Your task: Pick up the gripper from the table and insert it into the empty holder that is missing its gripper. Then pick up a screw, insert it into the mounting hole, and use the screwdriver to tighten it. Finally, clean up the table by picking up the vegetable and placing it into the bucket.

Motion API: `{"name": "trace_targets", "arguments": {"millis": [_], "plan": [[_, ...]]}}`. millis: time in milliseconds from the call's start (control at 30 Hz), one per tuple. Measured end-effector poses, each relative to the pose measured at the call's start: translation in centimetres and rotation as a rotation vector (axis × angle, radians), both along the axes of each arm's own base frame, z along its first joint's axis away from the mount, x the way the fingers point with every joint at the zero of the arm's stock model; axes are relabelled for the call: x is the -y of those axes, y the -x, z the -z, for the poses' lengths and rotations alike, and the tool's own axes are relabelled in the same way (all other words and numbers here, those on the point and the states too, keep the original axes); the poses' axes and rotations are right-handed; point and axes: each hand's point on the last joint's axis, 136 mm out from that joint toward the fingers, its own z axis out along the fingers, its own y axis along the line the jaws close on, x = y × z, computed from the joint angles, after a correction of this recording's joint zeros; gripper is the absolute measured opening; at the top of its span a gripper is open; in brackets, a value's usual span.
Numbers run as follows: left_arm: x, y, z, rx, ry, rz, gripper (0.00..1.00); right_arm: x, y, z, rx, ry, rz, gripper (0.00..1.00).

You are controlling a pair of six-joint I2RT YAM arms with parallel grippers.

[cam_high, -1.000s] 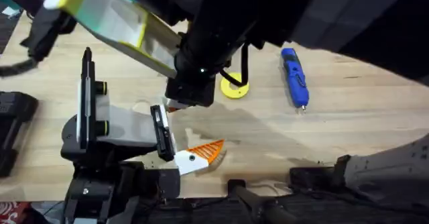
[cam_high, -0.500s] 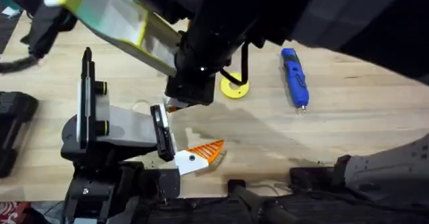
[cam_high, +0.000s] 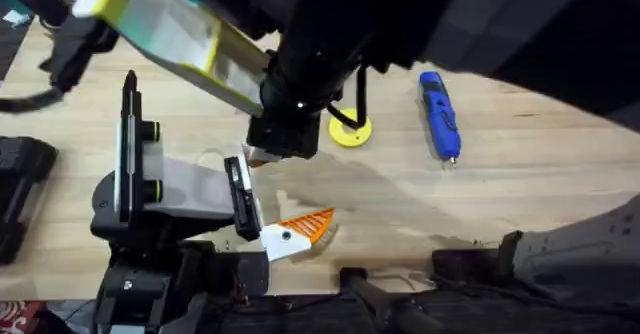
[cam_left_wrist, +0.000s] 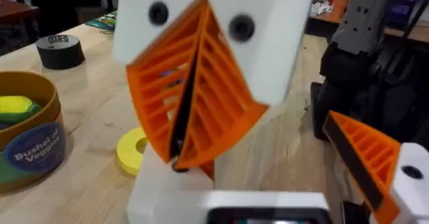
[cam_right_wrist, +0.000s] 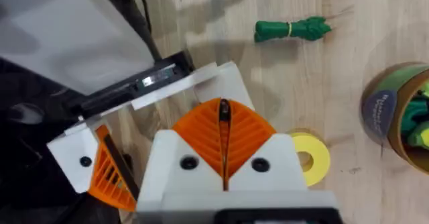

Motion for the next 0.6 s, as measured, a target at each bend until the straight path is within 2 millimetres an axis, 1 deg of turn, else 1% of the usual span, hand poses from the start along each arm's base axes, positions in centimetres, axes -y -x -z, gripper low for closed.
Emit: {"name": "trace_targets", "arguments": {"millis": [100, 600], "plan": [[0.0, -0.01, 0.02, -0.011, 0.003, -0.001, 0.986, -0.18, -0.1, 0.5, -0.006, 0.01, 0.0, 0.005], [0.0, -0.01, 0.01, -0.012, 0.003, -0.001, 0.985, -0.18, -0.08, 0.43, -0.005, 0.01, -0.001, 0.005]]}}
